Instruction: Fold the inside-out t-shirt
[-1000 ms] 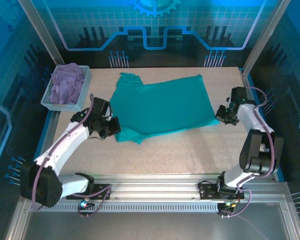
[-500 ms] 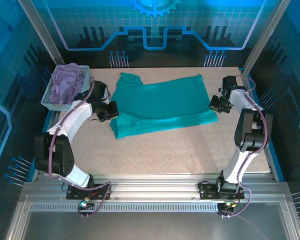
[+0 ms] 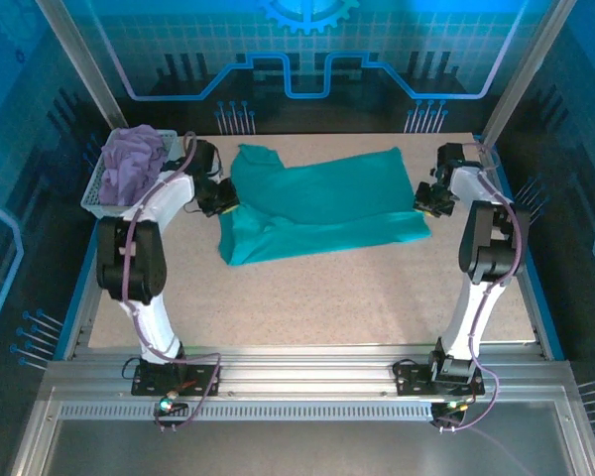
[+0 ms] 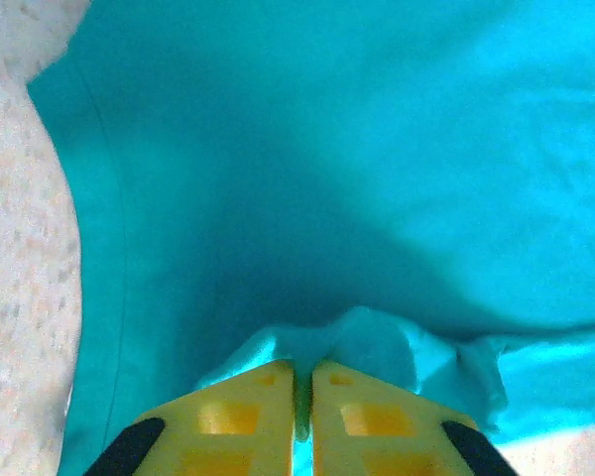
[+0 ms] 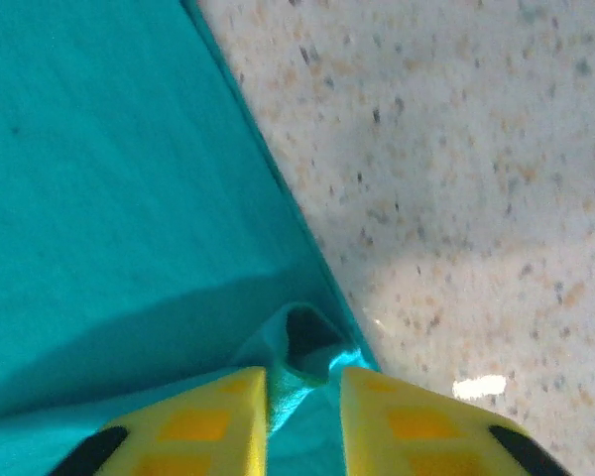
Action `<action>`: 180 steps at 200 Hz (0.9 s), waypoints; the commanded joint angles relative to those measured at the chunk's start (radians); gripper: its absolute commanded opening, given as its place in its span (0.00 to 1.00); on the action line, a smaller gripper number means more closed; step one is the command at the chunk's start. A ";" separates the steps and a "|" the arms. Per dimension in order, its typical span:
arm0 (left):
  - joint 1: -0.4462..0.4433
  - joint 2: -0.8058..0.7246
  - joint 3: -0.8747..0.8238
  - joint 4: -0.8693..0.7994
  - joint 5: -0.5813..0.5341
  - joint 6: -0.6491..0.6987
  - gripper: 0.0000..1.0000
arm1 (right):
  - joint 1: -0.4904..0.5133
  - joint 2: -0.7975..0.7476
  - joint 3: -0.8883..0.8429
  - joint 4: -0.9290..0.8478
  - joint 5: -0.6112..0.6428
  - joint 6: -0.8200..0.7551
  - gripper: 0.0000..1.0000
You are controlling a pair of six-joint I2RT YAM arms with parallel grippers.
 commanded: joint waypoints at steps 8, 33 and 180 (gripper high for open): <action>0.067 -0.026 -0.023 0.096 -0.071 -0.080 0.28 | 0.005 -0.014 0.044 -0.033 0.029 -0.005 0.34; 0.063 -0.222 -0.226 0.177 -0.139 -0.118 0.47 | 0.015 -0.149 -0.104 0.029 -0.005 0.001 0.40; -0.169 -0.203 -0.601 0.396 0.017 -0.137 0.48 | 0.051 -0.055 -0.256 -0.123 0.079 -0.045 0.29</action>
